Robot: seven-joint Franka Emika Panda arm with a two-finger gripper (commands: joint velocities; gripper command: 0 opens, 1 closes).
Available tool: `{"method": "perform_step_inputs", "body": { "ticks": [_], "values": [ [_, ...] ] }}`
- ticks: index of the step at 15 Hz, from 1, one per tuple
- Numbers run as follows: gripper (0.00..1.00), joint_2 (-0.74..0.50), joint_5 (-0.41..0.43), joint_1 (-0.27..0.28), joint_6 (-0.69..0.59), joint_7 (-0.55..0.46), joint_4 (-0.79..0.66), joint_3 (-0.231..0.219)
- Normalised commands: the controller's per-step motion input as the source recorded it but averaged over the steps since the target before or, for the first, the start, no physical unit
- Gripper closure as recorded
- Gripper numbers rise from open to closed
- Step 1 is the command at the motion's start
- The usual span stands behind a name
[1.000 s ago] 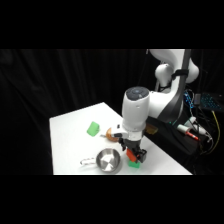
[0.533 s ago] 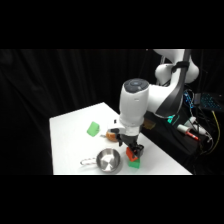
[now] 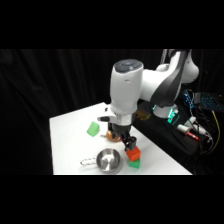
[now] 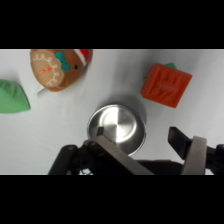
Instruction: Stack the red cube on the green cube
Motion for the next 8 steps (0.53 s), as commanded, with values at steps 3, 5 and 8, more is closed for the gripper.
{"method": "perform_step_inputs", "body": {
  "ticks": [3,5,8],
  "values": [
    [0.00,-0.21,-0.008,-0.117,-0.26,-0.10,0.15,-0.014],
    [0.00,-0.19,0.042,-0.116,-0.27,-0.11,0.15,-0.001],
    [0.00,-0.16,0.074,-0.095,-0.28,-0.12,0.15,0.010]
  ]
}}
